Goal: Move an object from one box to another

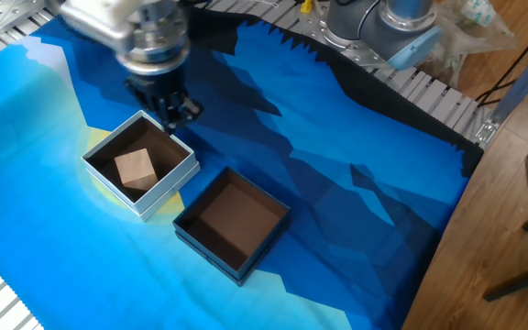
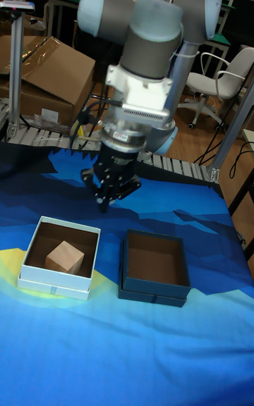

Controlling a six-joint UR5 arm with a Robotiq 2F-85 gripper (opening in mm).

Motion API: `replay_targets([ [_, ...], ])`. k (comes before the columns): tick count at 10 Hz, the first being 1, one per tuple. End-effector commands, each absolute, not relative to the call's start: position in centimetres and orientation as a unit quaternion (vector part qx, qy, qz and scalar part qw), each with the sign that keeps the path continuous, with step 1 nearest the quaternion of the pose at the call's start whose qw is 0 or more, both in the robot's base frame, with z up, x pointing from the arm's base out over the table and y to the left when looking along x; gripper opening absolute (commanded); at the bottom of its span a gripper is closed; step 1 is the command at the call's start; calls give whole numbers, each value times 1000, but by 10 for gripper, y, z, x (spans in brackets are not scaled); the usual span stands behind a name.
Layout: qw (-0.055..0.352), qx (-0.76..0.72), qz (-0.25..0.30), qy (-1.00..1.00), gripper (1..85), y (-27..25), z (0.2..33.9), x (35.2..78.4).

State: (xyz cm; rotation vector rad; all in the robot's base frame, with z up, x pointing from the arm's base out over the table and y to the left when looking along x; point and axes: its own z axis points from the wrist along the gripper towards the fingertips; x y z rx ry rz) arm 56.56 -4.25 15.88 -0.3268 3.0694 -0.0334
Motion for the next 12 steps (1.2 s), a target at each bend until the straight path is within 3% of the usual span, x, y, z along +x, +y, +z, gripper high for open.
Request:
replay_targets([
  [1, 31, -180, -16, 983, 340, -69, 138, 587],
  [2, 12, -209, -21, 978, 430, -76, 132, 582],
  [3, -13, -250, -25, 968, 573, -88, 123, 572],
  [6, 10, -285, 4, 959, 727, -78, 95, 573],
  [7, 13, -294, 8, 956, 830, -77, 94, 572],
  [12, 11, -315, 11, 949, 850, -81, 89, 572],
])
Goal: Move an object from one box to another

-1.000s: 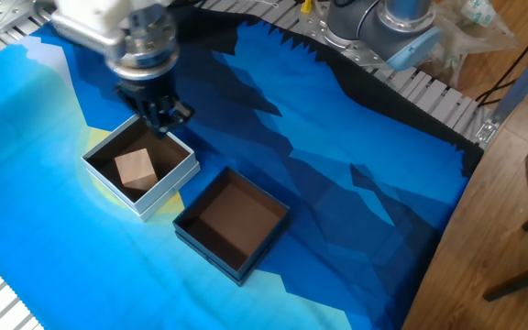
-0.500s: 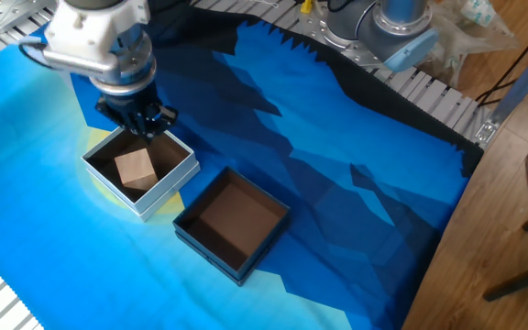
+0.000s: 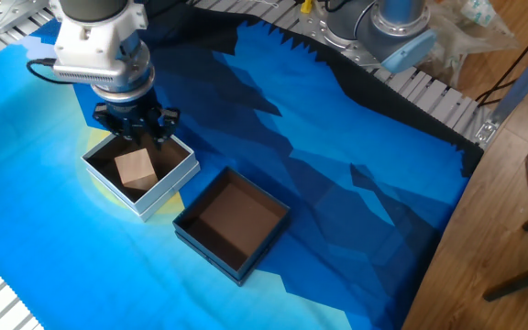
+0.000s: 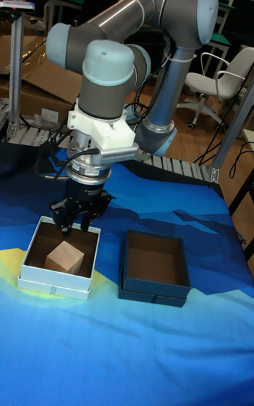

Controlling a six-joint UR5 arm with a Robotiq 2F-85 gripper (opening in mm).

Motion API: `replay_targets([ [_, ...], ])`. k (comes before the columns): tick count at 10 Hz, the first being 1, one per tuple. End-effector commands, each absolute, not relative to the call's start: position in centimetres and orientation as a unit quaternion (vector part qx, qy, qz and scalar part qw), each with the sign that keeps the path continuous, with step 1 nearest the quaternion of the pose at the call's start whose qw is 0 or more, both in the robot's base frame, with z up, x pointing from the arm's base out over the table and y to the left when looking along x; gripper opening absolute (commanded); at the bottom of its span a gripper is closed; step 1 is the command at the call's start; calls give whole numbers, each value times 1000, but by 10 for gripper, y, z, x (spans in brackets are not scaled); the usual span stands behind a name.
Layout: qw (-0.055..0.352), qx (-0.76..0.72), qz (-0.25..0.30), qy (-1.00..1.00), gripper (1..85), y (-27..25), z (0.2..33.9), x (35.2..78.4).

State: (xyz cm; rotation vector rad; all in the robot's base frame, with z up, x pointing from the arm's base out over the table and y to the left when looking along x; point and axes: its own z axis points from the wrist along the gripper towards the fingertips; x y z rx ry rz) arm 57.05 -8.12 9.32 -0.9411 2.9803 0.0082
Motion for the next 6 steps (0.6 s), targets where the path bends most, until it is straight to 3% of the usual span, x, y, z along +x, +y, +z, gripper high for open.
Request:
replay_targets([
  [1, 12, -323, 10, 946, 850, -83, 85, 575],
  [6, 29, -364, 7, 931, 850, -91, 63, 598],
])
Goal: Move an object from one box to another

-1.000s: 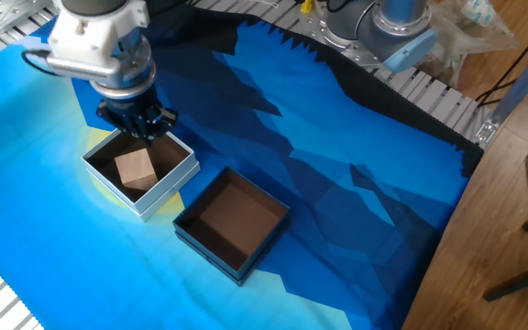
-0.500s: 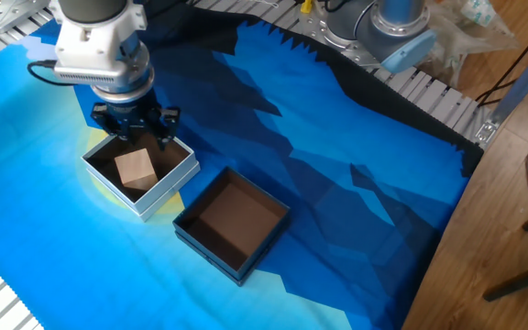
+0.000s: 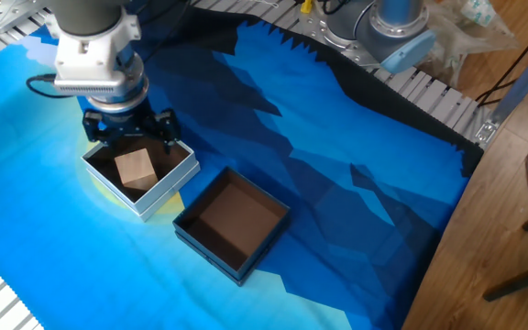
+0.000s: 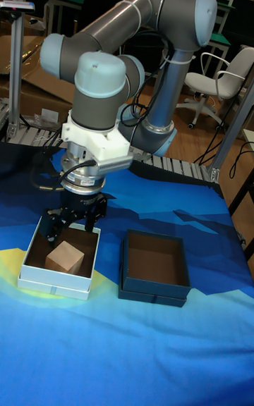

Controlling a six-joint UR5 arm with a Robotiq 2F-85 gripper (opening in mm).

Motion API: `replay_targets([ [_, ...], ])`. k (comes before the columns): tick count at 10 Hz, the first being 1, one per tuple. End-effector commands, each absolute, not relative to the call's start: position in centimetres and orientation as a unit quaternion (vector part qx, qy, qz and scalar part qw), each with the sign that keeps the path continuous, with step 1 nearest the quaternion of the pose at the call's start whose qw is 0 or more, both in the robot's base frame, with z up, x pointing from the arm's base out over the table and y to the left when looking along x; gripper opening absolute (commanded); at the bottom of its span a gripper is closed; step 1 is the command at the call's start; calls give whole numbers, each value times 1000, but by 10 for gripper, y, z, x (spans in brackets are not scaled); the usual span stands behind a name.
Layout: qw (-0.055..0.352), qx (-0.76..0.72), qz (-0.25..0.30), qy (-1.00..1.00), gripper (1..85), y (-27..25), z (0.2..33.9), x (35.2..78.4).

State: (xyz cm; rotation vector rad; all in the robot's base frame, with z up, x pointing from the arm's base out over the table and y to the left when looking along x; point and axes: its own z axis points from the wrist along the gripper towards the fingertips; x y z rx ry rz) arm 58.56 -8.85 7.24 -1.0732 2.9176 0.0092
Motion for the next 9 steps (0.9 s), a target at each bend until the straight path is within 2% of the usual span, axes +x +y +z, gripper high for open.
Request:
replay_targets([
  [1, 32, -370, 10, 929, 850, -90, 59, 600],
  [9, 44, -391, 17, 919, 850, -88, 43, 606],
])
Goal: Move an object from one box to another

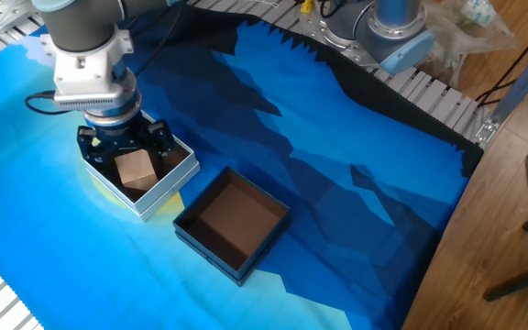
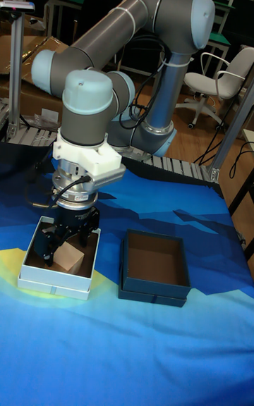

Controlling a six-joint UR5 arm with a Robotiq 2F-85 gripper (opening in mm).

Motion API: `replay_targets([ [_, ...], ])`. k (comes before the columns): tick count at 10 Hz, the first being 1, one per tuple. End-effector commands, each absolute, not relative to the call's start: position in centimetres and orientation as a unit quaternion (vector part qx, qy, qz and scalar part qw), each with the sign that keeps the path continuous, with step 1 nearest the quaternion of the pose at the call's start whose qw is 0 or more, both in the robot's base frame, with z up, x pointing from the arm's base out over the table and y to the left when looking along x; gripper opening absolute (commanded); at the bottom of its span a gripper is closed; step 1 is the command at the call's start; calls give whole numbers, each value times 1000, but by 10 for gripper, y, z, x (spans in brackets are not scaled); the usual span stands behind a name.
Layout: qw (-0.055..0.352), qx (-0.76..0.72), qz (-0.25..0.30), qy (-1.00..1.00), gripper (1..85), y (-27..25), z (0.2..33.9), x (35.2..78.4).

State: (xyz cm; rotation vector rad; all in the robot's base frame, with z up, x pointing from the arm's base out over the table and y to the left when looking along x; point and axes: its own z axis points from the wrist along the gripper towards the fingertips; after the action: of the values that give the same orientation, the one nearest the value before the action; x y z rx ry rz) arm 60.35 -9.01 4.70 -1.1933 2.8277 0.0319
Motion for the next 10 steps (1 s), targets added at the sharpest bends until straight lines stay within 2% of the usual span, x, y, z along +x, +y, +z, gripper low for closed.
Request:
replay_targets([
  [1, 46, -392, 19, 919, 850, -87, 40, 607],
  [5, 54, -391, 30, 918, 850, -82, 33, 607],
  [6, 53, -384, 34, 921, 810, -81, 33, 605],
  [8, 47, -367, 36, 928, 503, -83, 32, 601],
  [9, 46, -346, 34, 937, 213, -84, 33, 600],
  [10, 41, -331, 20, 943, 80, -92, 34, 599],
])
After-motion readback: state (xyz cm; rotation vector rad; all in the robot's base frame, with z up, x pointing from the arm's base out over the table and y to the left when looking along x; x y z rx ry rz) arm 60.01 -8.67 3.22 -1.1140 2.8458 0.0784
